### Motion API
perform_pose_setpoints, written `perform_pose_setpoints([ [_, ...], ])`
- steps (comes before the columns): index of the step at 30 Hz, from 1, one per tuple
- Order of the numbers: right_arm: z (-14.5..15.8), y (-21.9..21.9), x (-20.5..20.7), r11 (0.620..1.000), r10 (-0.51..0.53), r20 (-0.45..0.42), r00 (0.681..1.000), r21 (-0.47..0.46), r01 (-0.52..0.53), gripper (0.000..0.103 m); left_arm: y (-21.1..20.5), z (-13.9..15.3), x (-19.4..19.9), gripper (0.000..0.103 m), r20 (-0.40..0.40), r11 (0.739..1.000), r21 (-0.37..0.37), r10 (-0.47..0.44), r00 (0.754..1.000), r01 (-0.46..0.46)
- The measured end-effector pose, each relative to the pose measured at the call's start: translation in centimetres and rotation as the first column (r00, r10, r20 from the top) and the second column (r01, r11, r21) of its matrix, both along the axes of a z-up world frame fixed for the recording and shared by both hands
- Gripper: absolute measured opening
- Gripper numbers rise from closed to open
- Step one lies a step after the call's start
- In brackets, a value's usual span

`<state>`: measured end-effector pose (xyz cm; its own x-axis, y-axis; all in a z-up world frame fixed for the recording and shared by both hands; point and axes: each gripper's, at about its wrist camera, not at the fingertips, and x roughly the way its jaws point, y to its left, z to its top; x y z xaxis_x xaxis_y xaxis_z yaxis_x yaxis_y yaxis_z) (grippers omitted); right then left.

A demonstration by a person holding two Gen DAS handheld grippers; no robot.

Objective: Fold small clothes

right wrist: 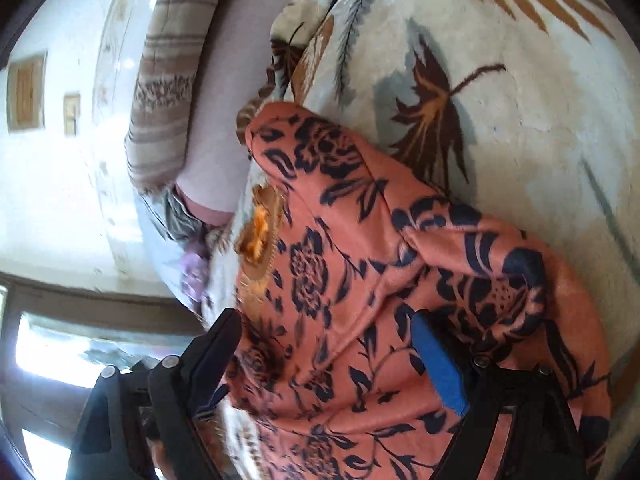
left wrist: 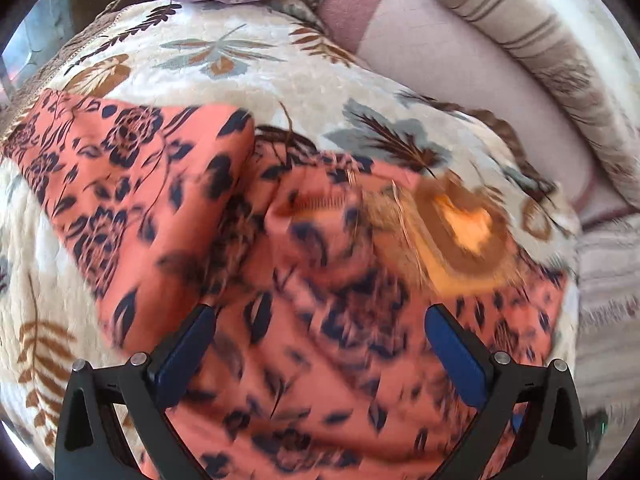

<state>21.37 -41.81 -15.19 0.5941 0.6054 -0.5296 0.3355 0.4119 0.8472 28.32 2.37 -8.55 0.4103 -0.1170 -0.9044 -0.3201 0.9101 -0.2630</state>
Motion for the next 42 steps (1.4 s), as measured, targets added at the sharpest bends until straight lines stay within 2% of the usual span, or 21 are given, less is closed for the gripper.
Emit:
perform_pose_setpoints([
  [2, 0.0, -0.3, 0.9, 1.0, -0.019, 0.002, 1.0, 0.011, 0.019, 0.088, -0.4, -0.9, 1.7, 0.096, -0.031, 1.0, 0.025, 0.019, 0.999, -0.019],
  [4, -0.7, -0.4, 2.2, 0.999, -0.038, -0.054, 0.998, 0.021, 0.039, 0.088, -0.3, -2.5, 2.7, 0.042, -0.105, 1.0, 0.013, 0.023, 0.994, -0.022],
  [7, -1.2, -0.9, 3.4, 0.994, -0.092, -0.106, 0.99, 0.055, 0.099, 0.087, 0.1, -3.8, 3.4, 0.007, -0.173, 0.998, -0.026, 0.051, 0.984, -0.056],
  [9, -0.6, -1.3, 4.2, 0.993, -0.108, -0.111, 0.988, 0.04, 0.113, 0.051, -0.8, -2.1, 3.9, 0.005, -0.129, 1.0, 0.014, 0.021, 0.991, -0.019],
  [10, -0.2, -1.4, 4.9, 0.995, -0.094, -0.126, 0.988, 0.013, 0.096, 0.009, -1.5, -0.5, 4.1, 0.005, -0.078, 1.0, 0.03, -0.003, 0.997, 0.005],
  [12, 1.9, -2.2, 5.2, 0.991, -0.124, -0.083, 0.989, -0.061, 0.119, 0.008, -3.4, 5.1, 3.7, 0.005, 0.122, 0.995, 0.063, -0.083, 0.989, 0.076],
  [14, 5.5, -3.3, 4.1, 0.969, -0.156, 0.049, 0.987, -0.188, 0.162, 0.008, -5.0, 11.1, 0.8, 0.005, 0.381, 0.977, 0.156, -0.193, 0.904, 0.143],
  [16, 6.4, -4.2, 2.6, 0.961, -0.163, 0.104, 0.981, -0.209, 0.182, 0.009, -5.0, 12.2, -1.9, 0.009, 0.472, 0.97, 0.193, -0.222, 0.853, 0.146],
  [18, 4.6, -3.8, 1.9, 0.96, -0.118, 0.054, 0.992, -0.248, 0.127, 0.018, -4.0, 8.0, -3.2, 0.015, 0.435, 0.973, 0.186, -0.208, 0.876, 0.138],
  [19, 3.1, -3.4, 1.9, 0.956, -0.075, -0.014, 0.997, -0.287, 0.068, 0.035, -3.8, 5.1, -2.7, 0.04, 0.365, 0.968, 0.209, -0.205, 0.908, 0.135],
  [20, 1.3, -3.1, 1.8, 0.954, -0.035, -0.09, 0.995, -0.299, 0.007, 0.053, -3.3, 0.3, -1.5, 0.055, 0.197, 0.955, 0.249, -0.21, 0.958, 0.159],
  [22, 1.2, -3.6, 0.7, 0.969, -0.039, -0.022, 0.999, -0.246, 0.033, 0.053, -1.9, -6.1, -0.4, 0.065, -0.009, 0.951, 0.239, -0.201, 0.979, 0.198],
  [23, 1.8, -3.8, 0.5, 0.972, -0.03, -0.043, 0.999, -0.232, 0.019, 0.062, -1.4, -5.8, -1.3, 0.066, 0.133, 0.953, 0.247, -0.212, 0.968, 0.175],
  [24, 2.5, -4.0, 0.4, 0.976, -0.014, -0.048, 0.999, -0.217, 0.004, 0.069, -1.4, -5.5, -1.6, 0.073, 0.162, 0.94, 0.3, -0.217, 0.963, 0.161],
  [28, 6.9, -3.7, 1.4, 0.92, 0.075, -0.012, 0.997, -0.385, -0.074, 0.076, -0.1, -7.4, -0.1, 0.077, 0.123, 0.953, 0.24, -0.216, 0.969, 0.182],
  [36, 5.5, -2.4, 12.8, 0.812, 0.174, -0.086, 0.981, -0.551, -0.193, 0.075, 0.9, -8.0, 1.6, 0.077, 0.11, 0.972, 0.168, -0.183, 0.977, 0.163],
  [37, 4.6, -2.2, 13.0, 0.801, 0.196, -0.109, 0.975, -0.555, -0.223, 0.072, 0.9, -7.8, 2.8, 0.077, 0.127, 0.977, 0.15, -0.171, 0.977, 0.152],
  [38, 3.9, -1.7, 13.7, 0.787, 0.225, -0.132, 0.965, -0.56, -0.26, 0.053, 0.8, -7.5, 3.5, 0.077, 0.151, 0.98, 0.138, -0.161, 0.975, 0.141],
  [39, 3.4, -0.7, 14.6, 0.755, 0.264, -0.166, 0.95, -0.577, -0.311, 0.031, 1.3, -7.6, 4.0, 0.053, 0.152, 0.983, 0.126, -0.152, 0.977, 0.133],
  [40, 3.3, 0.6, 15.3, 0.693, 0.297, -0.216, 0.93, -0.622, -0.365, 0.015, 1.9, -8.2, 5.1, 0.009, 0.099, 0.985, 0.125, -0.135, 0.986, 0.122],
  [42, 5.5, 2.4, 15.1, 0.572, 0.327, -0.2, 0.924, -0.737, -0.362, 0.012, 2.7, -6.2, 5.0, 0.007, 0.154, 0.995, 0.064, -0.085, 0.985, 0.075],
])
